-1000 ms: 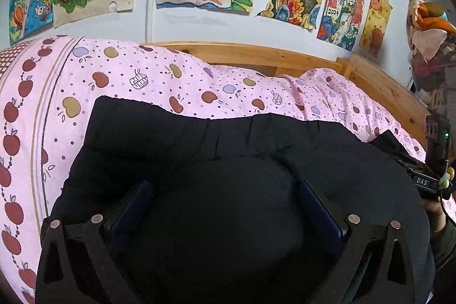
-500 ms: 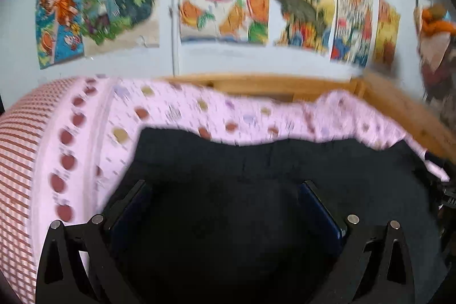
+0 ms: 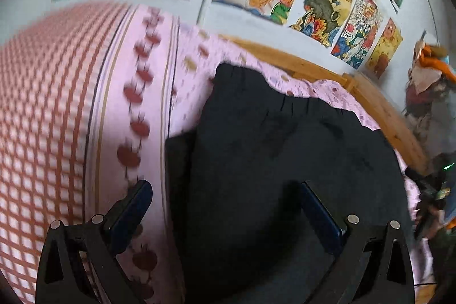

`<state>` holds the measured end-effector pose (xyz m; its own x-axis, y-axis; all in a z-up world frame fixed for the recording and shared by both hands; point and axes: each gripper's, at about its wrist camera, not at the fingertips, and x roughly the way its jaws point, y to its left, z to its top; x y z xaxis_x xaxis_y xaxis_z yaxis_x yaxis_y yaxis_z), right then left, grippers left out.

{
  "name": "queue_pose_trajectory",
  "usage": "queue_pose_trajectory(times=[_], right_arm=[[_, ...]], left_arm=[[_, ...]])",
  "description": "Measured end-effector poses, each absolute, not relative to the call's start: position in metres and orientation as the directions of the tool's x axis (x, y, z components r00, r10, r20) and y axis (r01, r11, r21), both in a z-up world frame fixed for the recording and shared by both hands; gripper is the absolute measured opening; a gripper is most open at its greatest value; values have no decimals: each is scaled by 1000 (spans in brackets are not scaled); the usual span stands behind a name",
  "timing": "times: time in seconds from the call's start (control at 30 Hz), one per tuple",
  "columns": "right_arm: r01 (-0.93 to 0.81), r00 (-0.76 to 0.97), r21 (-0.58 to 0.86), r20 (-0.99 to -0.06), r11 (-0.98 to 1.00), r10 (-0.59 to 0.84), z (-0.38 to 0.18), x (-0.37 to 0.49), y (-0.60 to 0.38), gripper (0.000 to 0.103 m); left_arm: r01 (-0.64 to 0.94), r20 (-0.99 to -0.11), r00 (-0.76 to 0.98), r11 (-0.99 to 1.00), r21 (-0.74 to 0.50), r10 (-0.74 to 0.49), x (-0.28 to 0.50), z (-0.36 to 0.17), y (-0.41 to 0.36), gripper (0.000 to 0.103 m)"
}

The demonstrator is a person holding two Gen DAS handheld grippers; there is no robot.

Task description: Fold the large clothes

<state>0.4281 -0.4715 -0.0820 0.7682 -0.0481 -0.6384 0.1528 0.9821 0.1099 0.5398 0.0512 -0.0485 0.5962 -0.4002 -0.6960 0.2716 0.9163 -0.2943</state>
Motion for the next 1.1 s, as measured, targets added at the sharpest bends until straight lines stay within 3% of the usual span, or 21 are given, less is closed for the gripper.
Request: queue_pose_trajectory(times=[0.17,0.3,0.47,0.77,1.1], right_arm=[[160,703,204,-711,966,34,-117,437,-487,100],[148,727,298,-679,943,100,-136,436,-495,102],[138,749,317,-653,938,110,-146,433,-492,102],[-66,714,362,-634,930,298,-150,438,-471,102],[-74,716,418,-610,906,340,-159,441,-476,102]], left_arm=[[348,-722,501,875,-337,-477,543,-67,43,103],[392,-746,438,853,-344,-502,545,-84,32,103],[381,-727,371,809,-448,-578,552,-97,41,103],[422,-734,340,793,-439,-588,549,-100,32,103],[440,-744,277,768,-465,-608,551,-100,26,103]])
